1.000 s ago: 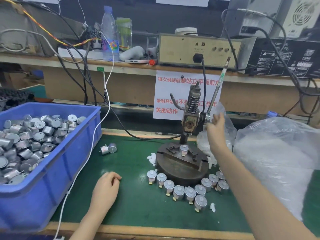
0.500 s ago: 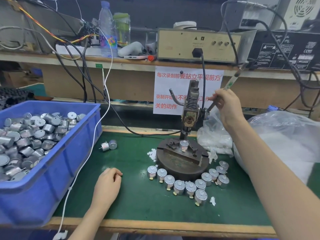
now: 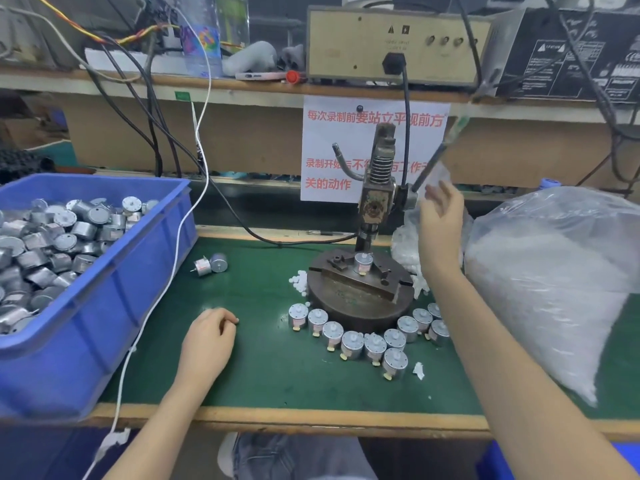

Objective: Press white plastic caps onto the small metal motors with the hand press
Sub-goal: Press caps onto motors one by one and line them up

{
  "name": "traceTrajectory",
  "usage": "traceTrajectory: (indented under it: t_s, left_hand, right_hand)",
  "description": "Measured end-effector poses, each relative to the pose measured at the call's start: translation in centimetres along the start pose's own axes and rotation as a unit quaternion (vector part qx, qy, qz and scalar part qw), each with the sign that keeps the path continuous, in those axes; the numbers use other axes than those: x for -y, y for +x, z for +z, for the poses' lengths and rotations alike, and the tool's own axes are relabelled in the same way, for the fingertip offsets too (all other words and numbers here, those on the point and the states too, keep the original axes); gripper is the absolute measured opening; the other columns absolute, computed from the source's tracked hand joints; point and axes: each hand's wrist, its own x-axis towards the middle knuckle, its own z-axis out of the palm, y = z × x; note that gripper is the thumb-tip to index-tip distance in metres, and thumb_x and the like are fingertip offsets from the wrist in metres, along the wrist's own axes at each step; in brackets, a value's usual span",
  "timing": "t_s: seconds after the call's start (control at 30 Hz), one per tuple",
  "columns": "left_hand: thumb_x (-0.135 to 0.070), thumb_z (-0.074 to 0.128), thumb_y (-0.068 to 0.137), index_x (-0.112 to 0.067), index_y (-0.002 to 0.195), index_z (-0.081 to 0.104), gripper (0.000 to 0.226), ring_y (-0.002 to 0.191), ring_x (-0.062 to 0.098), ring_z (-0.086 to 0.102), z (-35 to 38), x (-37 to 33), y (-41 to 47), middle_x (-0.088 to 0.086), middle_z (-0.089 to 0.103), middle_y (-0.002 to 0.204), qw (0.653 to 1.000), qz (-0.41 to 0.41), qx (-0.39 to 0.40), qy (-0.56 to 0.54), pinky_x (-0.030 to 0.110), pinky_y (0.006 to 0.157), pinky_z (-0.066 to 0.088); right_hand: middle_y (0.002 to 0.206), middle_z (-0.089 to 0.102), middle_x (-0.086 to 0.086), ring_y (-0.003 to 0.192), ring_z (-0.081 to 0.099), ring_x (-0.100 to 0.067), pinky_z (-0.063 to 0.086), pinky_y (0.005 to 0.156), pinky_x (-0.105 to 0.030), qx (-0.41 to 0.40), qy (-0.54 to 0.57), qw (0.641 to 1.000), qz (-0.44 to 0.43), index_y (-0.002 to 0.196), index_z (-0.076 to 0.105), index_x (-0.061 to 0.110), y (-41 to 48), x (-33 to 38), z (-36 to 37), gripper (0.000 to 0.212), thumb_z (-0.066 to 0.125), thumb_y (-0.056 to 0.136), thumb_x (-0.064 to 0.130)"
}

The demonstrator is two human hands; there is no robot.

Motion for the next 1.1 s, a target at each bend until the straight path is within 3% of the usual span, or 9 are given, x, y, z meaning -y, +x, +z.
traceTrajectory:
  t_s: [0.1, 0.17, 0.3, 0.4, 0.47, 0.57, 0.83, 0.97, 1.1]
  left_hand:
    - [-0.002, 0.048, 0.087, -0.011, 0.083, 0.064, 0.018, 0.077, 0.016, 0.047, 0.0, -0.1, -0.1, -0.008, 0.047, 0.075, 1.000, 0.001, 0.000, -0.003, 0.027, 0.066, 0.029]
    - [-0.002, 0.048, 0.087, -0.011, 0.083, 0.064, 0.019, 0.076, 0.015, 0.047, -0.1, -0.1, -0.1, -0.009, 0.047, 0.075, 1.000, 0.002, 0.000, -0.005, 0.026, 0.066, 0.030]
    - [-0.003, 0.048, 0.087, -0.013, 0.082, 0.062, 0.019, 0.075, 0.012, 0.046, -0.1, -0.1, -0.1, -0.012, 0.046, 0.075, 1.000, 0.005, -0.002, -0.005, 0.024, 0.064, 0.028]
    - [-0.003, 0.048, 0.088, -0.013, 0.083, 0.063, 0.018, 0.075, 0.013, 0.047, -0.1, -0.1, -0.2, -0.010, 0.047, 0.076, 1.000, 0.003, -0.001, -0.003, 0.024, 0.065, 0.029]
    - [-0.003, 0.048, 0.087, -0.012, 0.083, 0.063, 0.018, 0.075, 0.013, 0.047, -0.1, -0.1, -0.1, -0.009, 0.047, 0.077, 1.000, 0.001, -0.002, -0.003, 0.025, 0.066, 0.030]
    - [-0.004, 0.048, 0.088, -0.014, 0.083, 0.062, 0.018, 0.075, 0.012, 0.047, -0.1, -0.1, -0.1, -0.010, 0.047, 0.077, 1.000, 0.001, -0.002, -0.003, 0.025, 0.065, 0.031]
    - [0.001, 0.049, 0.085, -0.008, 0.082, 0.065, 0.018, 0.076, 0.017, 0.046, -0.4, -0.2, -0.2, -0.005, 0.048, 0.074, 1.000, 0.005, -0.004, -0.014, 0.026, 0.065, 0.028]
    - [0.000, 0.049, 0.086, -0.007, 0.083, 0.065, 0.018, 0.076, 0.018, 0.046, -0.5, -0.4, -0.3, -0.005, 0.047, 0.074, 1.000, 0.014, 0.001, -0.001, 0.029, 0.067, 0.030]
    - [-0.003, 0.049, 0.087, -0.009, 0.085, 0.065, 0.017, 0.083, 0.022, 0.050, -0.6, -0.9, -0.5, -0.003, 0.048, 0.077, 0.998, 0.050, 0.017, 0.039, 0.032, 0.069, 0.037]
  right_hand:
    - [0.139, 0.047, -0.005, 0.121, 0.047, -0.017, 0.034, 0.098, -0.027, 0.047, -0.196, 0.976, 0.081, 0.138, 0.039, 0.011, -1.3, -4.4, -1.2, 0.045, 0.044, 0.094, 0.013]
    - [0.137, 0.050, -0.008, 0.103, 0.051, -0.018, 0.039, 0.087, -0.030, 0.119, -0.283, 0.948, 0.083, 0.137, 0.043, 0.014, -2.0, -6.5, -1.1, 0.045, 0.045, 0.092, 0.018]
    - [0.132, 0.053, -0.006, 0.116, 0.050, -0.022, 0.038, 0.088, -0.029, 0.190, -0.339, 0.921, 0.011, 0.136, 0.045, 0.013, -2.0, -7.1, 0.8, 0.047, 0.053, 0.092, 0.030]
    - [0.125, 0.056, -0.009, 0.114, 0.052, -0.026, 0.040, 0.088, -0.031, 0.220, -0.403, 0.888, -0.024, 0.127, 0.054, 0.009, -1.9, -7.4, 2.2, 0.040, 0.055, 0.091, 0.027]
    - [0.128, 0.053, -0.011, 0.114, 0.052, -0.027, 0.041, 0.096, -0.038, 0.219, -0.455, 0.862, -0.044, 0.126, 0.053, 0.007, -2.3, -7.9, 2.4, 0.038, 0.055, 0.091, 0.021]
    - [0.119, 0.058, -0.009, 0.109, 0.054, -0.027, 0.041, 0.093, -0.040, 0.191, -0.494, 0.844, -0.089, 0.118, 0.056, 0.008, -2.9, -8.1, 2.1, 0.032, 0.057, 0.088, 0.022]
    - [0.113, 0.055, -0.003, 0.108, 0.047, -0.018, 0.037, 0.090, -0.026, 0.222, -0.378, 0.897, -0.052, 0.118, 0.058, 0.014, -6.0, -7.1, -1.2, 0.034, 0.064, 0.085, 0.020]
    - [0.111, 0.056, -0.001, 0.103, 0.047, -0.011, 0.033, 0.084, -0.021, 0.139, -0.322, 0.936, -0.017, 0.114, 0.061, 0.016, -7.8, -6.7, -4.5, 0.031, 0.066, 0.084, 0.021]
    - [0.113, 0.057, -0.007, 0.107, 0.050, -0.023, 0.040, 0.087, -0.032, 0.065, -0.360, 0.930, 0.014, 0.116, 0.061, 0.012, -10.3, -7.3, -7.6, 0.034, 0.067, 0.083, 0.021]
